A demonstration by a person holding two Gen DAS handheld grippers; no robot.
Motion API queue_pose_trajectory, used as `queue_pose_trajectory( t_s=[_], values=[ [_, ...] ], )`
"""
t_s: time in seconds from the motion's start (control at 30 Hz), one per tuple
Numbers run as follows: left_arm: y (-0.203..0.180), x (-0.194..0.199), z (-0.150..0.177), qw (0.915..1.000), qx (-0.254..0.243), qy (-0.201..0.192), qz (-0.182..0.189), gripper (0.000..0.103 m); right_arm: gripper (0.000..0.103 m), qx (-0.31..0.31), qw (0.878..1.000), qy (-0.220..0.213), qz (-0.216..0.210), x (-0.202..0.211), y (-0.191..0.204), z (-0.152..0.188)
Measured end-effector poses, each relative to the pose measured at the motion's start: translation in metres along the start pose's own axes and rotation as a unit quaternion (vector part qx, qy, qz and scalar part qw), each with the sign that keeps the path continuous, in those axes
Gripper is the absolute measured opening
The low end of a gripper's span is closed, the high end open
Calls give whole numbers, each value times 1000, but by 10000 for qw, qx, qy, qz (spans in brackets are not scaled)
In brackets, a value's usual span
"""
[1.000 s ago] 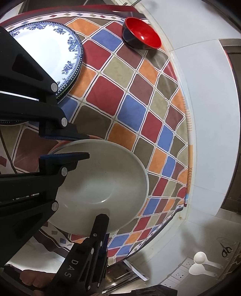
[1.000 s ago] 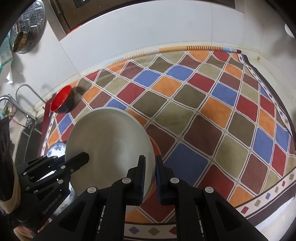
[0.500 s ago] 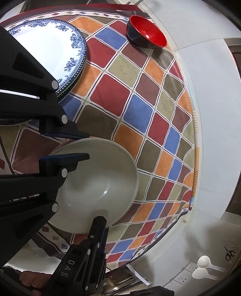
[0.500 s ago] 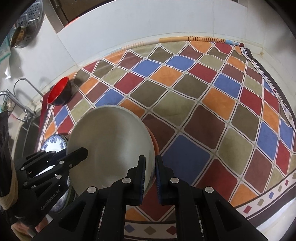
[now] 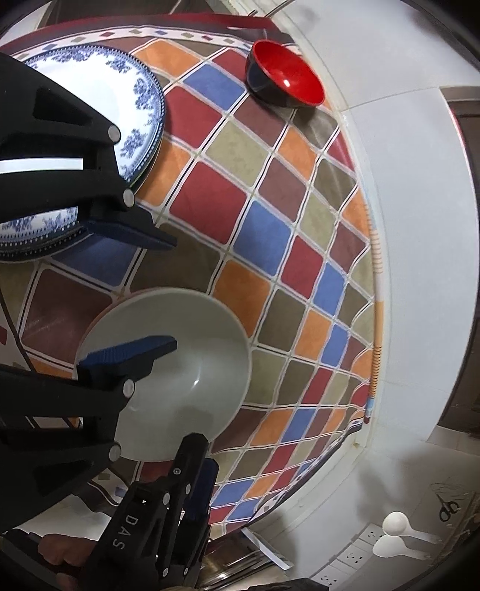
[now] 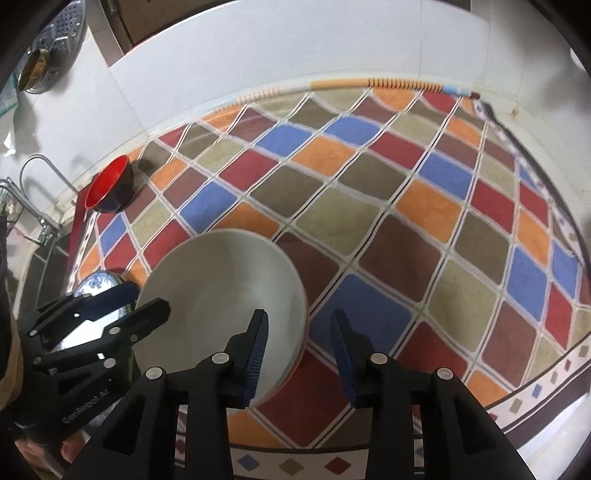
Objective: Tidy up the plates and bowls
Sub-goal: 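Lower the white bowl into the pink bowl and open both tools, then move both tools to the red bowl by the sink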
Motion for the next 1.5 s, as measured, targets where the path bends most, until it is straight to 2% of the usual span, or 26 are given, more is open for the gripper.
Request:
queue_pose_trajectory(
  t_s=[0.1, 0.3, 0.6, 1.1, 1.5],
  values=[
    [7, 11, -5, 9999, 73, -147, -2, 58, 37, -2, 9998, -157, 81, 8, 1, -4],
    [30, 34, -16, 9984, 234, -498, -150, 73, 49, 109, 9985, -535, 34, 25, 19, -17],
    [73, 70, -24, 9938, 357, -952, -446, 87, 64, 122, 9953, -954, -92, 45, 57, -35],
    [160, 116, -18, 9842, 661, -1353, -935, 96, 76, 293, 9884, -1486, -149, 64, 132, -59],
    [234, 133, -18, 9751, 919, -1530, -1317, 97, 76, 357, 9859, -1628, -167, 54, 193, -82]
  ],
)
Point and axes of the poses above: each gripper's, at about its wrist camera, not at the fingertips, and x roughly against the way its jaws point, y to its left, z to its underside, the point moved 10 cm from there along -x, roughly the way its jaws point, and after that the axes turned 13 degrees about y, right-handed, at the moved point
